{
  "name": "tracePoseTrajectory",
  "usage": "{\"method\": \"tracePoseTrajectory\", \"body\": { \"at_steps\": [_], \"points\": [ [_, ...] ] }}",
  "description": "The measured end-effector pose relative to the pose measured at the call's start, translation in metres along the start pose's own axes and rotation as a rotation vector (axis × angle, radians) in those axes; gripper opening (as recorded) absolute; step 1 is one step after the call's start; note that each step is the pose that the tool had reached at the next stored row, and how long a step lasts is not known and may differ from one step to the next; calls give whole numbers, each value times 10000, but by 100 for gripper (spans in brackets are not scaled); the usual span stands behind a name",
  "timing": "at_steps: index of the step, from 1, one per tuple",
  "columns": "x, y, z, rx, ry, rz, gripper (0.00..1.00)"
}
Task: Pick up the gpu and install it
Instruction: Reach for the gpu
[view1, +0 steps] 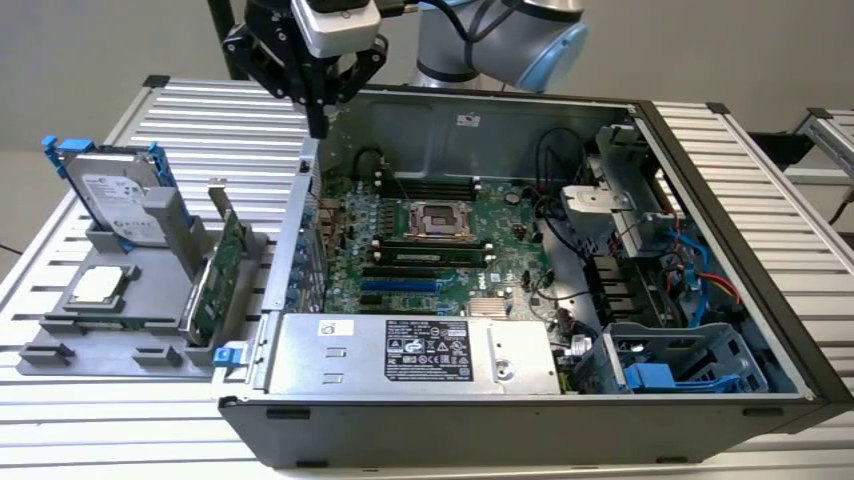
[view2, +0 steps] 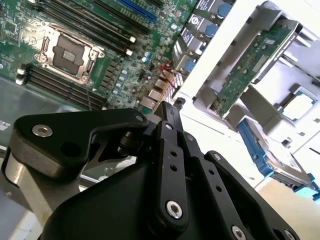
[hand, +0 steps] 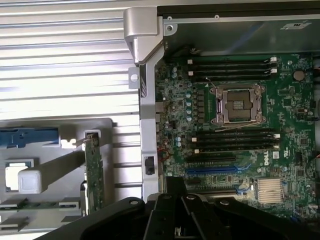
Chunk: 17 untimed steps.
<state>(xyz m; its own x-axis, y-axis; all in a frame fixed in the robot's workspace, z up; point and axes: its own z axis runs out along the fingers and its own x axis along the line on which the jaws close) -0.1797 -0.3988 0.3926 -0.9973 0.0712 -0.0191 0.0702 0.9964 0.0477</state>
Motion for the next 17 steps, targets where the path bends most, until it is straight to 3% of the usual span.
{"method": "tracePoseTrajectory", "body": {
  "at_steps": [17],
  "points": [
    [162, -11, -4, -1, 0, 0, 0]
  ]
}}
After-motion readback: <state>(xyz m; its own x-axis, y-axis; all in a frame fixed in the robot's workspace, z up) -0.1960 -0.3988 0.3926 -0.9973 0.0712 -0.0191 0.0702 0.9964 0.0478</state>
